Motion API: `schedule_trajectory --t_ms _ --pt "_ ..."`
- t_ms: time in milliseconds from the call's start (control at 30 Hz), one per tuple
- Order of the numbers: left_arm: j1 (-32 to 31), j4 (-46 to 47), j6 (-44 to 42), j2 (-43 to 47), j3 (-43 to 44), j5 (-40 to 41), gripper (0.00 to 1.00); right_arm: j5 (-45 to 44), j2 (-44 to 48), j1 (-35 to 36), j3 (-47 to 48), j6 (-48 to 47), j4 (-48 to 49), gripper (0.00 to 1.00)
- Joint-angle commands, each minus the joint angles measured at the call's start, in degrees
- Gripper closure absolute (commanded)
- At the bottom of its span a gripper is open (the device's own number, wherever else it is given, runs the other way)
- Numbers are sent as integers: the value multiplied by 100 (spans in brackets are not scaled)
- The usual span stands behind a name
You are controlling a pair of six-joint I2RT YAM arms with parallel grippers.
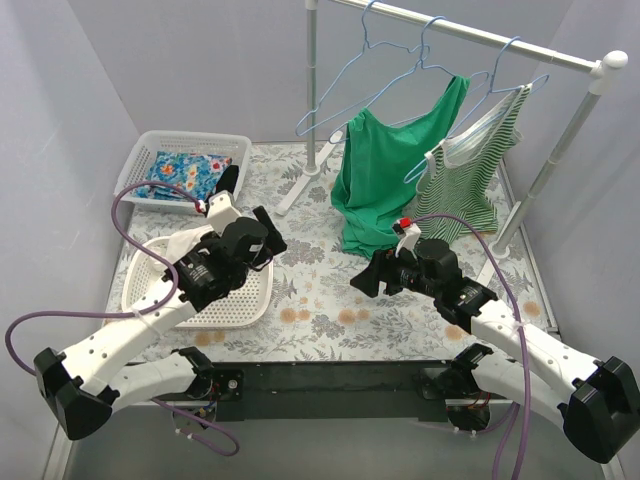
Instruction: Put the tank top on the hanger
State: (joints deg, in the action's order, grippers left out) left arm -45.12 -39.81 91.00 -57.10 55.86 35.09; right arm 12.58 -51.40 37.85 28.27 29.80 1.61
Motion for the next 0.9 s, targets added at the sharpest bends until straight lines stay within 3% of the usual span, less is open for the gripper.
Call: schedule_trajectory --t_ms 0,100,267,433,633,800,867 --pt "4 -290 120 -160 242 454 2 122 95 -23 56 -27 270 18" --pt "4 -325 41 -327 312 402 2 140 104 -23 56 -80 217 18" --pt "257 -790 277 -1039 689 1025 2 262 60 -32 64 -185 121 18" --pt "1329 -511 41 -1575 909 693 3 429 7 -23 47 -203 85 19" --pt "2200 105 -495 -2445 1269 911 30 500 51 -23 73 -238 6 19" --pt "2648 61 -557 -3245 1691 859 46 509 138 -23 64 -229 -29 19" --pt "2658 70 -531 -3404 1745 710 48 509 156 -23 64 -221 -38 19"
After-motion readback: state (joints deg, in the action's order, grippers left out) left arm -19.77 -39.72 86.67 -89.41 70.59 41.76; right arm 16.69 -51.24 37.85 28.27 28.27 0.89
